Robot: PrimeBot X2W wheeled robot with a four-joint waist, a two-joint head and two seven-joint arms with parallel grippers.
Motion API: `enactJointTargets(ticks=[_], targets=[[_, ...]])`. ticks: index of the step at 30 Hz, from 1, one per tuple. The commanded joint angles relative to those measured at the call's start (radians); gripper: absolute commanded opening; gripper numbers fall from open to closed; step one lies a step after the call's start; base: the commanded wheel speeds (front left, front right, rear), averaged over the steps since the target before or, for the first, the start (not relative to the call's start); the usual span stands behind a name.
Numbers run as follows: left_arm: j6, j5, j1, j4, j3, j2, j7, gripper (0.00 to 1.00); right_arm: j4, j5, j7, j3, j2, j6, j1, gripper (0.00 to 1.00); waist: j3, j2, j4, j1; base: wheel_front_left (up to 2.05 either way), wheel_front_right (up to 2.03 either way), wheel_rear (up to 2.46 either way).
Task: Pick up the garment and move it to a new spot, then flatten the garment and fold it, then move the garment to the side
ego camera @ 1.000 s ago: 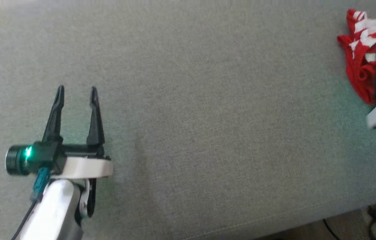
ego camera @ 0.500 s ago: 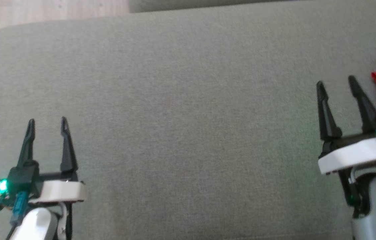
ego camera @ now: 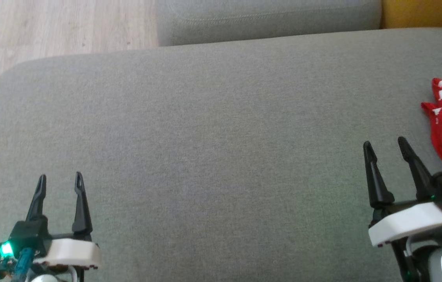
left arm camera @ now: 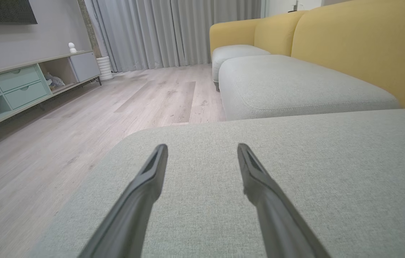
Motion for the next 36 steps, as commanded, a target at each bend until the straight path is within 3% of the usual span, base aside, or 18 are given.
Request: enactJointTargets(ticks=[1,33,34,36], targets=[[-0.001,-0.003,-0.026,-0.033,0.037,0.032,0.004,1.0,-0.044,0.004,0.006,0.023,0.001,-0.002,-0.014,1.0,-0.007,-0.0001,-0.005,0.0001,0.0,0.0,0.0],[0.011,-0.017,-0.027,-0.031,0.023,0.043,0.02,1.0,-0.053,0.017,0.021,0.039,0.008,-0.002,-0.002,1.0,-0.001,-0.0001,-0.01,0.0001,0.0,0.0,0.0],[0.008,-0.018,-0.029,-0.031,0.023,0.043,0.016,0.0,-0.053,0.019,0.022,0.039,0.008,-0.002,-0.003,0.0,0.0,-0.0001,-0.01,0.0001,0.0,0.0,0.0],[0.005,-0.011,0.016,0.016,-0.015,0.003,0.025,0.0,0.011,0.014,0.016,0.017,0.011,0.0,0.031,0.0,0.0,-0.0001,-0.01,0.0002,0.0,0.0,0.0]])
